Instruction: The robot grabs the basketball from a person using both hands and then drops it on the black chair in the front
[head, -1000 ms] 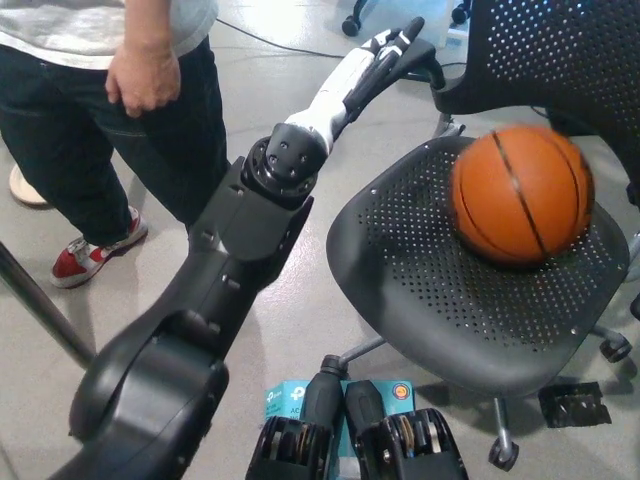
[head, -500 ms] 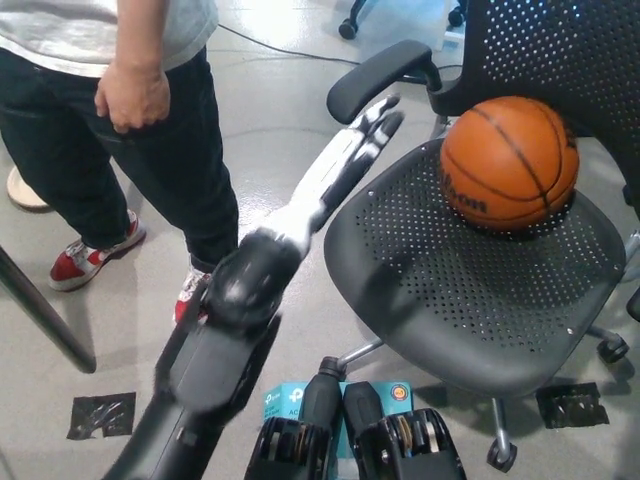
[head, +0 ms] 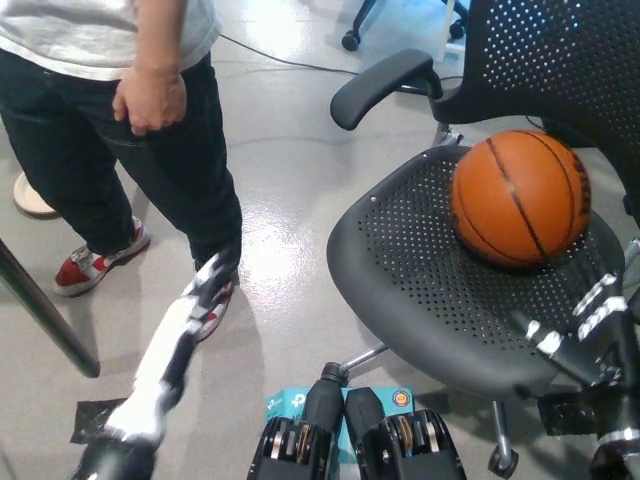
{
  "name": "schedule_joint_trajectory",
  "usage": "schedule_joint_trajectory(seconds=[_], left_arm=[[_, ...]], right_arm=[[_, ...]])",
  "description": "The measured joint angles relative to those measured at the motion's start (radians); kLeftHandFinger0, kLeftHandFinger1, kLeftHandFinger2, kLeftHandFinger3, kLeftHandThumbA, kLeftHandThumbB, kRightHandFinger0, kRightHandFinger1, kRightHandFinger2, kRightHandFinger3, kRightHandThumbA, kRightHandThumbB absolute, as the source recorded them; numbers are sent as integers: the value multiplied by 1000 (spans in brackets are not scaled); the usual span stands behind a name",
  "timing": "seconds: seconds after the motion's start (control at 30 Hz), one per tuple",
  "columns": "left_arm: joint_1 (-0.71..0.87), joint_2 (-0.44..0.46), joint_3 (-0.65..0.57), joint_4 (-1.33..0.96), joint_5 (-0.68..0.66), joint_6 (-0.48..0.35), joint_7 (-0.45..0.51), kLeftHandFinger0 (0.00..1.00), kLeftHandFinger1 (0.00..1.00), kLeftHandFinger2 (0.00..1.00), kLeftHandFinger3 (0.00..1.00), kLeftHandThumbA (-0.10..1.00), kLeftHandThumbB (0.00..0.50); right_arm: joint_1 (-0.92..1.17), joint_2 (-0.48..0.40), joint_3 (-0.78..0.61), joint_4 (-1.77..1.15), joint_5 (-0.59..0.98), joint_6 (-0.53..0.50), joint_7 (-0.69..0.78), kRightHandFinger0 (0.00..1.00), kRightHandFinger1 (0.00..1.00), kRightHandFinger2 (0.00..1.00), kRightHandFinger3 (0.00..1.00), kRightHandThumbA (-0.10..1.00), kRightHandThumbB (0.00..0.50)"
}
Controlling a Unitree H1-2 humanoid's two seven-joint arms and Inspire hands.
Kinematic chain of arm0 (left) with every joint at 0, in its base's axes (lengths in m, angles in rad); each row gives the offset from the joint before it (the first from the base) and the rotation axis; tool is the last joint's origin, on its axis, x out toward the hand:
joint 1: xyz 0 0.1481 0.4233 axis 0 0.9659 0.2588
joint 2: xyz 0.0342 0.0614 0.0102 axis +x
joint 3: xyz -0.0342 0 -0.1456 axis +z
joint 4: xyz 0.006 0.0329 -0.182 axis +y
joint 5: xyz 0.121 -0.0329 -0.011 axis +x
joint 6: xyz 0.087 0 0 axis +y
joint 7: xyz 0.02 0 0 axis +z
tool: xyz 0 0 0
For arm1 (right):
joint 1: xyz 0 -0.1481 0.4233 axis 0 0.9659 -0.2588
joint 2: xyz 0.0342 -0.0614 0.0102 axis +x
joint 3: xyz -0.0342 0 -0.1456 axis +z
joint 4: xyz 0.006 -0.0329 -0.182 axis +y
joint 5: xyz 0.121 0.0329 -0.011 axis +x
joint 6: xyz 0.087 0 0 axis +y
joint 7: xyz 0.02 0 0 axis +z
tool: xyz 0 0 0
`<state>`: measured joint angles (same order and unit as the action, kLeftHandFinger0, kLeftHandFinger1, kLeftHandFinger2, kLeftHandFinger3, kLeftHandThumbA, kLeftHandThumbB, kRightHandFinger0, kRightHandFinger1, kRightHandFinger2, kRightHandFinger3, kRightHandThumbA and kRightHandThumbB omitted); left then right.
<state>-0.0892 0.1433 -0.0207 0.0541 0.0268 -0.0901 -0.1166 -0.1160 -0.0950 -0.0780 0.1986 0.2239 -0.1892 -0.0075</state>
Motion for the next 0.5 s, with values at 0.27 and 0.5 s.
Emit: schedule_joint_trajectory(seconds=[0.27,0.5], left_arm=[[46,0,70,206,-17,-128,6,1000,1000,1000,1000,1000,92],[42,1,96,317,-18,-221,21,1000,1000,1000,1000,1000,84]], right_arm=[[7,-4,10,160,-22,-94,26,1000,1000,1000,1000,1000,165],[7,-4,24,229,-46,-165,48,1000,1000,1000,1000,1000,190]])
